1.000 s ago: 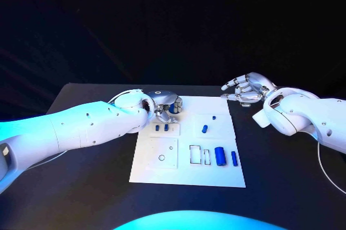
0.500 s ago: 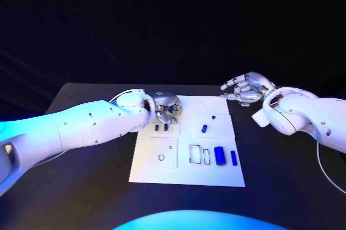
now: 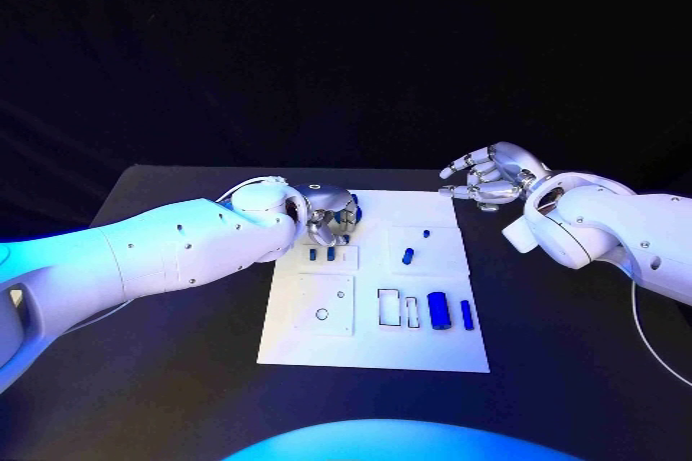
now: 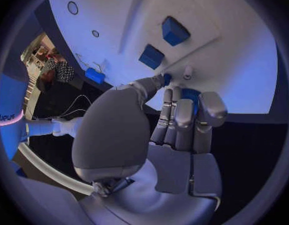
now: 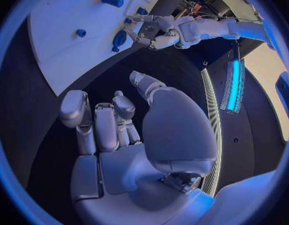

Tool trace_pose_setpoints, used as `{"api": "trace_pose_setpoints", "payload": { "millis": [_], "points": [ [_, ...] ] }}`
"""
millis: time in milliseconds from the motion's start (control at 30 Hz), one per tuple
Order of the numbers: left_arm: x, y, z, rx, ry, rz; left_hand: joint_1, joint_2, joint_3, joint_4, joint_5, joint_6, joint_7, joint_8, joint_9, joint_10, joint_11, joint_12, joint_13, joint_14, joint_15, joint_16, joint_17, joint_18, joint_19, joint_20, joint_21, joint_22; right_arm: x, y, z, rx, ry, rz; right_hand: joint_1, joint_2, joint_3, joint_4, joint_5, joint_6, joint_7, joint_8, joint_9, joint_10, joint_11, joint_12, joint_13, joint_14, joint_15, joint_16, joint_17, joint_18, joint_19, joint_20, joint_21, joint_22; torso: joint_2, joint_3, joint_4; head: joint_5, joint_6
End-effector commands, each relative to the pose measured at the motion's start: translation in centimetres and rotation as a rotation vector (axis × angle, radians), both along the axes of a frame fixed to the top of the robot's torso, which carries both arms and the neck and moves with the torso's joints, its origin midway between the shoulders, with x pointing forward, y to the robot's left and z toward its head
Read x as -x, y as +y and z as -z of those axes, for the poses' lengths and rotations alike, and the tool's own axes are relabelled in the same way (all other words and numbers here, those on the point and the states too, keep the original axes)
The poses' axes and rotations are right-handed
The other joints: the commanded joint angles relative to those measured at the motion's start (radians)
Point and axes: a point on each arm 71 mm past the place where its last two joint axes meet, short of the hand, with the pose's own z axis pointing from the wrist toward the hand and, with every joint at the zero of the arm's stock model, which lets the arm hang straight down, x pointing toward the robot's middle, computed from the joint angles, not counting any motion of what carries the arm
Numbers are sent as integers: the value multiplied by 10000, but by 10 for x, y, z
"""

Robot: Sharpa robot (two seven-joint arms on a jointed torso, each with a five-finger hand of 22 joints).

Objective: Assemble the parts on the task board

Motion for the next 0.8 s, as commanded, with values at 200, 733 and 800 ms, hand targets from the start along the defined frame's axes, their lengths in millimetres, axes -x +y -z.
{"api": "trace_pose_setpoints", "payload": {
  "millis": [200,733,800],
  "points": [
    [0,-3,2,-79,112,60,8,49,147,-21,1,143,17,-82,-49,151,-22,-165,-81,-22,-36,56,-51,-97,-13,-16,43,20,1,2,-1,25,-100,-163,71,6,-1,48,38,-88,-8,41,-12,-50,2,-36,-6,-59,-18,-19,460,133,-62,5,-54,-4,-7,-1,1,-7,2],
    [0,-5,7,26,250,93,-11,121,346,-148,-2,297,-2,-208,-102,433,-57,-398,-228,26,-64,148,-39,-104,-9,-36,83,84,1,2,0,24,-75,-193,62,8,-4,62,35,-82,-10,49,-10,-26,0,-24,4,-48,-20,-6,472,126,-37,4,-32,7,-2,5,-7,-43,-19],
    [0,-6,8,8,285,100,-19,143,381,-175,-5,361,-9,-221,-105,502,-66,-454,-260,28,-72,161,-52,-104,-12,-41,87,90,1,2,0,24,-68,-196,62,8,-4,62,35,-82,-10,49,-10,-26,0,-24,4,-48,-20,-6,472,126,-37,4,-32,7,-2,5,-7,-49,-23]
  ]
}}
